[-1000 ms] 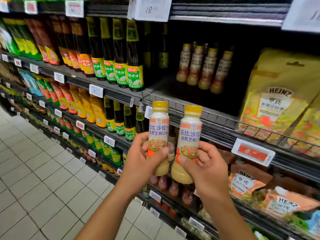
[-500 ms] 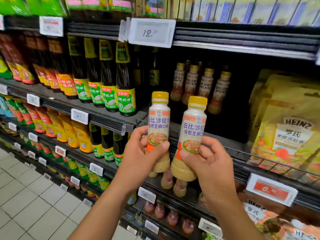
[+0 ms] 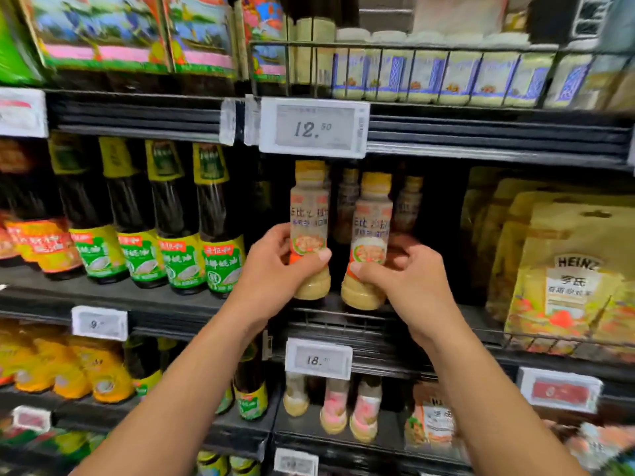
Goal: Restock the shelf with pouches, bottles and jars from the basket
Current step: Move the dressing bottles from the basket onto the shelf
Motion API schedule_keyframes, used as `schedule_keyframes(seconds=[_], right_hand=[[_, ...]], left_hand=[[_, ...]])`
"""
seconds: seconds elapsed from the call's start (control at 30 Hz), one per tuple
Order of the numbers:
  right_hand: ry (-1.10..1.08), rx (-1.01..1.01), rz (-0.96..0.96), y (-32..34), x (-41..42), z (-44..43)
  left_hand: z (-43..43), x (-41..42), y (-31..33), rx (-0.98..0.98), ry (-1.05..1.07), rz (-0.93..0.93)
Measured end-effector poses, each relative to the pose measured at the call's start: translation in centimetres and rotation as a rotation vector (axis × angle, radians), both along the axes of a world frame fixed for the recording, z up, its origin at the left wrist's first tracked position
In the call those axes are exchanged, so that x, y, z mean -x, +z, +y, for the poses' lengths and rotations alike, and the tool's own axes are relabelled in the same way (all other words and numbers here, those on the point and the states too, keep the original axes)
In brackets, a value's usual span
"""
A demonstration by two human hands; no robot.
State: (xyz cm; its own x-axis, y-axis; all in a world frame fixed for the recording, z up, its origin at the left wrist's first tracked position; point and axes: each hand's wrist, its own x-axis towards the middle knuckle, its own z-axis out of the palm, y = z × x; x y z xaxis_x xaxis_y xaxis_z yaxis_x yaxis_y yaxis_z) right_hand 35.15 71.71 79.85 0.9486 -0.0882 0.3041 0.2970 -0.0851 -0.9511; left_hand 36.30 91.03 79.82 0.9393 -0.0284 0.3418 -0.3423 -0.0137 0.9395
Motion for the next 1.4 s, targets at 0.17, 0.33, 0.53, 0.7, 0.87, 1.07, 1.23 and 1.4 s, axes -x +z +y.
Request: schedule_keyframes(seconds=[0.17,0.33,0.53,0.7,0.87,1.07,1.23,1.4], right_hand=[[-0.006,0.212,0.12,0.0,-1.7,0.0],[-0.073,0.453,0.202,0.1,-2.8,0.3],[-0.102,0.565,0.246,-0.1,-3.5,0.5],[-0.092,0.555,0.215,-0.5,-3.2,0.1],[-0.079,0.661,0.269,-0.9,-3.4,-0.6],[-0.065,0.767,0.276,-0.4,-5.8,-0.2],[-0.09,0.844,0.208,-0.5,-9.5,0.5],[-0.108,0.847,0.157,-0.7,-12.0,0.5]], left_hand=[[0.9,-3.0,-0.7,-0.123,-0.075,-0.007],[1.1,-4.8,-2.0,-0.215,-0.122,0.01],[1.6,-5.9,-3.2,-0.248,-0.148,0.043],[2.2,-5.7,-3.2,-0.295,-0.142,0.064],[2.9,-5.6,-2.9,-0.452,-0.096,0.139],[2.3,-7.3,-3.6,-0.435,0.002,0.182],[0.7,-9.5,-3.2,-0.404,0.029,0.208],[-0.3,-11.8,-3.2,-0.504,0.113,0.179]])
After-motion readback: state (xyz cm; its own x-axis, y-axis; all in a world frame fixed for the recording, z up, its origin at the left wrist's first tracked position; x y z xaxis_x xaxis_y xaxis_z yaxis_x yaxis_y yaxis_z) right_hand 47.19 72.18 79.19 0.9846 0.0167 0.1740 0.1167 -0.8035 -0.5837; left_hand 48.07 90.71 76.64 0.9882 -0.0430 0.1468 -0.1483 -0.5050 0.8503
